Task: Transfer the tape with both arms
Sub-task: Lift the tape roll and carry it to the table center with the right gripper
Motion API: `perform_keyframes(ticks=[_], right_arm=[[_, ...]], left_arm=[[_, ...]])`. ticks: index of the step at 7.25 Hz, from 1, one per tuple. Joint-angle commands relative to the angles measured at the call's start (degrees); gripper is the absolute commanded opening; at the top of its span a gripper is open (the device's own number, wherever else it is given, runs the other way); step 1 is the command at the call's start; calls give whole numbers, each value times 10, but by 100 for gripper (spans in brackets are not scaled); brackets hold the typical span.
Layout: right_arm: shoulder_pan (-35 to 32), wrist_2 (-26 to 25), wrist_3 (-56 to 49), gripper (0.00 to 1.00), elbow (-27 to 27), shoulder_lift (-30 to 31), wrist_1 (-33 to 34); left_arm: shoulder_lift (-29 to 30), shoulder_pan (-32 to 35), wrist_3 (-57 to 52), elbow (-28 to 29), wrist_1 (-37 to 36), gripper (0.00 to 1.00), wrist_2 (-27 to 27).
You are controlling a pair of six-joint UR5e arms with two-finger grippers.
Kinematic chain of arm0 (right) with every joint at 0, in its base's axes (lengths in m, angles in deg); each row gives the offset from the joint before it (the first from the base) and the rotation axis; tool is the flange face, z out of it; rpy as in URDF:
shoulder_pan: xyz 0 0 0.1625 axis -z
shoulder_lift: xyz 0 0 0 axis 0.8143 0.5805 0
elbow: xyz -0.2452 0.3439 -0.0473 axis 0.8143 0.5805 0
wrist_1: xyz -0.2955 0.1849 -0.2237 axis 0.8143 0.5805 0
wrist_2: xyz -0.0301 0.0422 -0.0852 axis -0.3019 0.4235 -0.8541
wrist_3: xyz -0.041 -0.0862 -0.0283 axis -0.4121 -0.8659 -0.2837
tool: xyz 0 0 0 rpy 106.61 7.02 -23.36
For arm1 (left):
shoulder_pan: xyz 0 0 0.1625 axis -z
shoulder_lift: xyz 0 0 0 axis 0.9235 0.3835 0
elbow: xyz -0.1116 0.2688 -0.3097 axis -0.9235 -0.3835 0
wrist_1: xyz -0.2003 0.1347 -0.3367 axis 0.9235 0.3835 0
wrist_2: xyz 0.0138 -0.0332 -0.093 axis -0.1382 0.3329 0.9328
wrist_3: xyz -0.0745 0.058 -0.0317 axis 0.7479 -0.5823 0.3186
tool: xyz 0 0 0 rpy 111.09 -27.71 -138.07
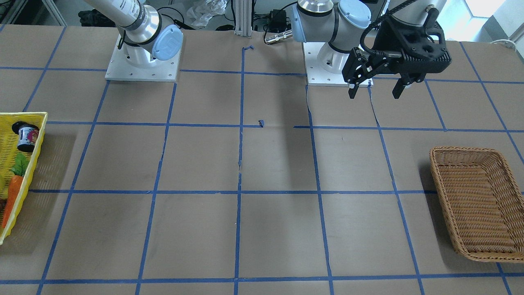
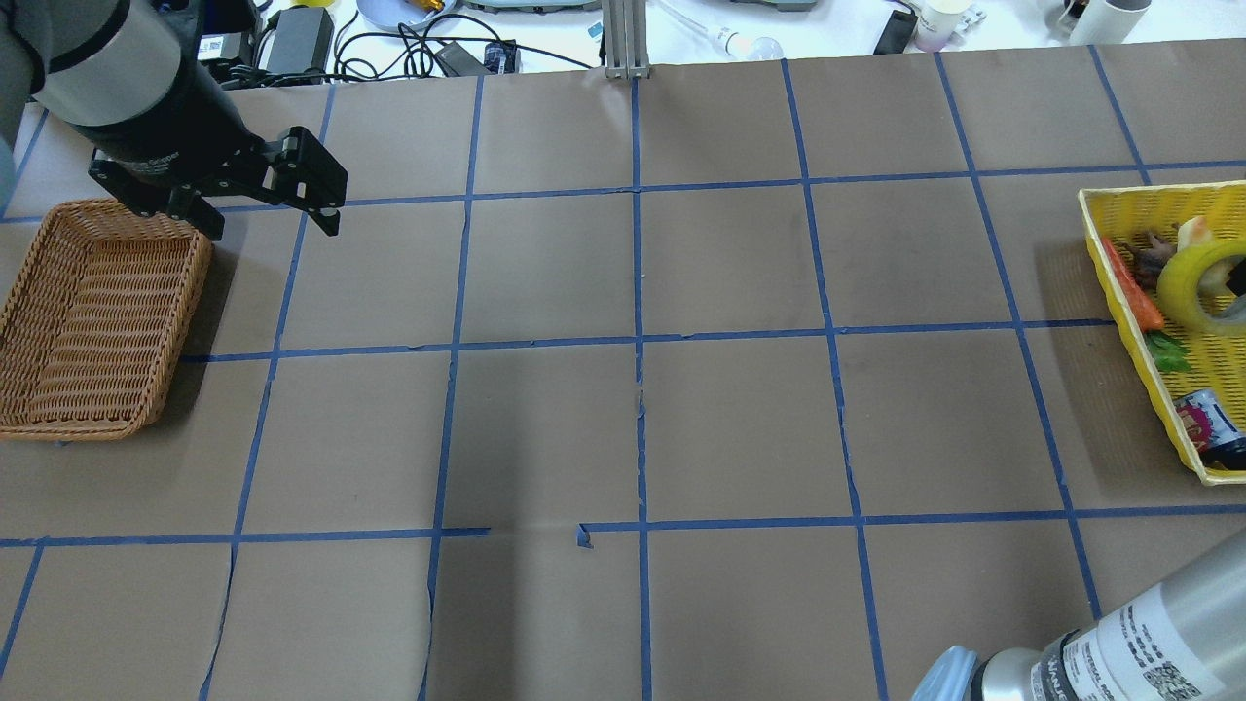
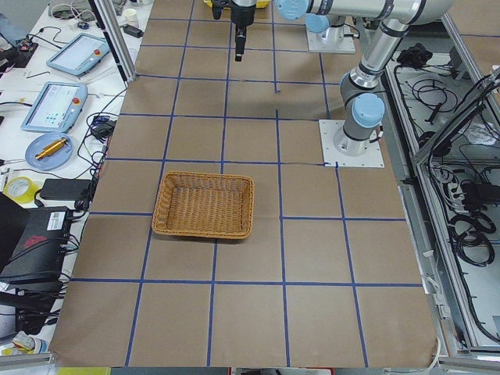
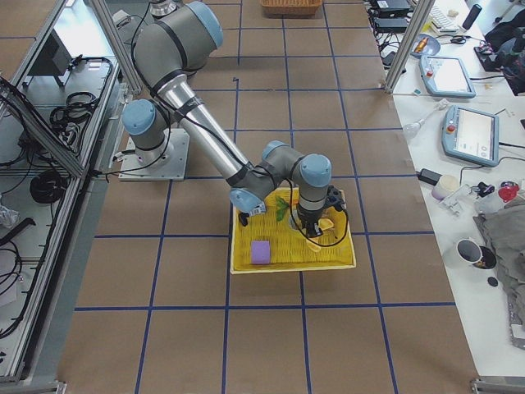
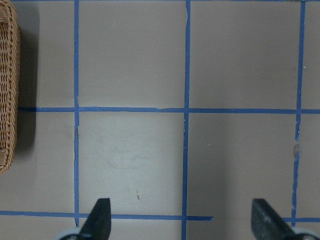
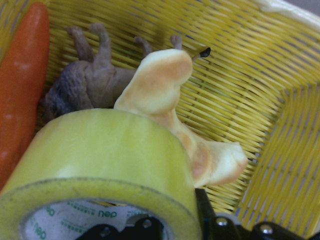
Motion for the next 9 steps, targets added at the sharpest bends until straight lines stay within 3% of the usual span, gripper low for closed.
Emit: perform_keyframes(ticks=[1,4,5,6,8,9], right_arm=[[-7,-7,2,0,2,37,-40],[-71,-33,16,0,44,124,-137],[-131,-35,111,0,50,131,-199],[-211,-36,285,0,51,132,-241],[-366,-24,527,0,47,121,-252],[-415,23,642,0,46,102,-252]], left_arm=[[0,0,0,0,0,100,0],[0,0,0,0,0,100,0],[0,0,0,0,0,100,0],[0,0,0,0,0,100,0],[0,0,0,0,0,100,0],[0,0,0,0,0,100,0]])
